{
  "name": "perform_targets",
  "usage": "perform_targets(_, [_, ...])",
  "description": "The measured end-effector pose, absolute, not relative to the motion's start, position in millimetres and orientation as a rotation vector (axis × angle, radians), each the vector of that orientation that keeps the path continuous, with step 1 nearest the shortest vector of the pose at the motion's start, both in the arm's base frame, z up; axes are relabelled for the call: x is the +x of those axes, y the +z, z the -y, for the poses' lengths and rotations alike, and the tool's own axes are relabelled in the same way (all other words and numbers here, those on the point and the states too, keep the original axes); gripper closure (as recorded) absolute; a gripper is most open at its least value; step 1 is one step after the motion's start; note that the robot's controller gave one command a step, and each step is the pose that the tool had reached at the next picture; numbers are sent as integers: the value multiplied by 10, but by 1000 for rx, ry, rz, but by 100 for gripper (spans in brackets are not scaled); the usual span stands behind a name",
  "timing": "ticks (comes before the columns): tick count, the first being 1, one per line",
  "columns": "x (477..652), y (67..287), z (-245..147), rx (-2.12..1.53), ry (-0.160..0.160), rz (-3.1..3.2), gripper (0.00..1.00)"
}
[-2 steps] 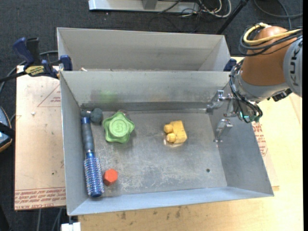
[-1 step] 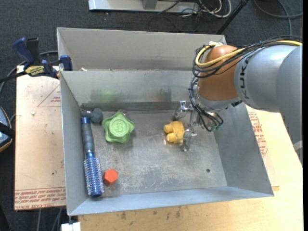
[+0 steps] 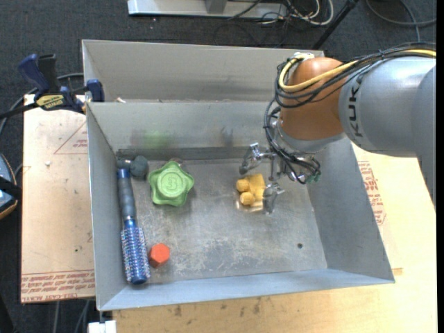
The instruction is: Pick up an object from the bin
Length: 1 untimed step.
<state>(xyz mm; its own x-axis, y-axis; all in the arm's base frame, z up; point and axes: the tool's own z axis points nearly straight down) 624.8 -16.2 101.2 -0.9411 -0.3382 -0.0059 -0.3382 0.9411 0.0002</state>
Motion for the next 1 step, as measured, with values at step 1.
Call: perform_targets(1, [6204, 1038, 265, -329, 2, -3123, 0])
